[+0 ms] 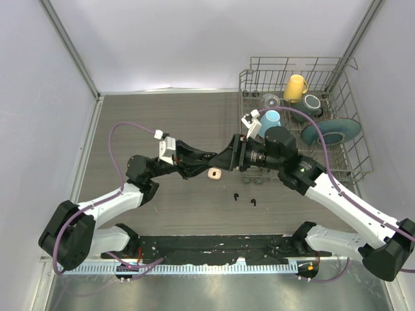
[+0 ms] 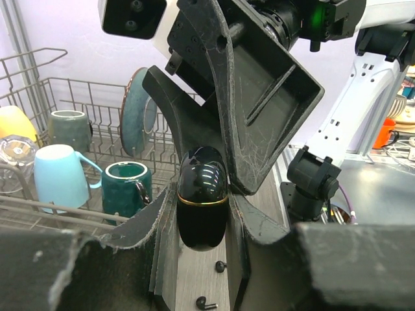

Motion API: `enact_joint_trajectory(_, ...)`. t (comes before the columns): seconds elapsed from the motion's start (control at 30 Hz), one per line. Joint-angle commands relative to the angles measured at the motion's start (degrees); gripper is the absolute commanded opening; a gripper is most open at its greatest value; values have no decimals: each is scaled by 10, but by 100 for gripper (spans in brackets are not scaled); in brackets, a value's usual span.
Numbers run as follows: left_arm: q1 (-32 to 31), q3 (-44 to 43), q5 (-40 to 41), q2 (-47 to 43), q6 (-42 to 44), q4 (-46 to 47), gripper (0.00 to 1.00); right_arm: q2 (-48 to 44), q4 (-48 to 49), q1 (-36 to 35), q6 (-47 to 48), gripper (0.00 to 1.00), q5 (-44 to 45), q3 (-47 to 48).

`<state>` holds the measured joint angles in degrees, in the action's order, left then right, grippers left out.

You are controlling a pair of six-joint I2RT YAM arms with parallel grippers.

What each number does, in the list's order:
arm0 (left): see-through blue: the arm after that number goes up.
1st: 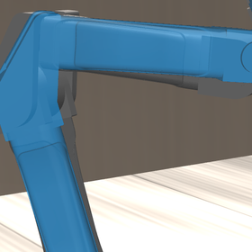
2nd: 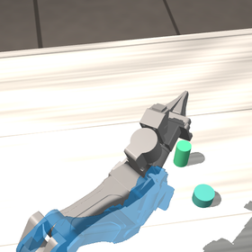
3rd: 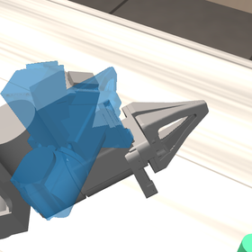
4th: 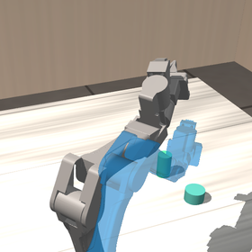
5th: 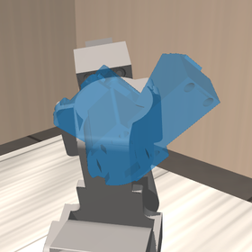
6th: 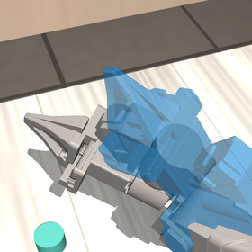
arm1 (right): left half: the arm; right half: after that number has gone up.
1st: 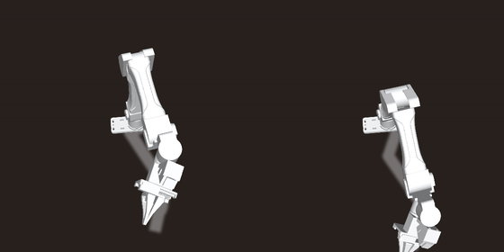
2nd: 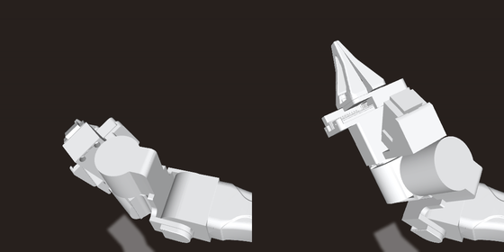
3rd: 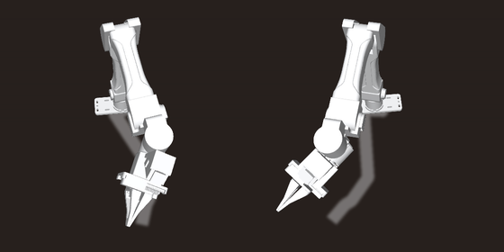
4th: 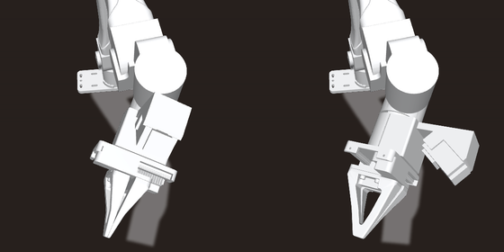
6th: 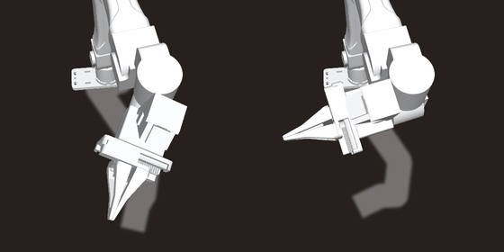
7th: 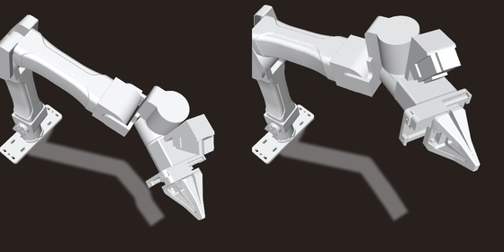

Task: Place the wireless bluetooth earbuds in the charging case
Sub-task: Open the charging case.

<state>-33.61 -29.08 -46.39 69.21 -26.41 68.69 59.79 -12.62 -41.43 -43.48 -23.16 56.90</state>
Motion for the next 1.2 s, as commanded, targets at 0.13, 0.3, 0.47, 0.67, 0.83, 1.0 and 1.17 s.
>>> enact_joint_trajectory(0.13, 3, -4, -20, -36, 41, 0, 0, -3, 46, -2, -10, 62, 36, 20)
enact_joint_trajectory(0.3, 3, 7, -26, -46, 43, -7, 0, 1, 82, 0, -50, 62, 33, 8)
enact_joint_trajectory(0.47, 3, 8, -29, -51, 52, -26, 0, 4, 122, 11, -85, 63, 20, -4)
enact_joint_trajectory(0.67, 3, 23, 16, -65, 80, -35, 0, 10, 166, 15, -123, 65, -29, -20)
enact_joint_trajectory(0.83, 3, 32, 65, -78, 105, -44, 0, -19, 200, 15, -149, 66, -30, -45)
enact_joint_trajectory(1.0, 3, 43, 101, -92, 119, -44, 0, -28, 190, 16, -156, 66, -33, -59)
enact_joint_trajectory(1.17, 3, 40, 99, -95, 119, -44, 0, -14, 206, 15, -173, 66, -38, -73)
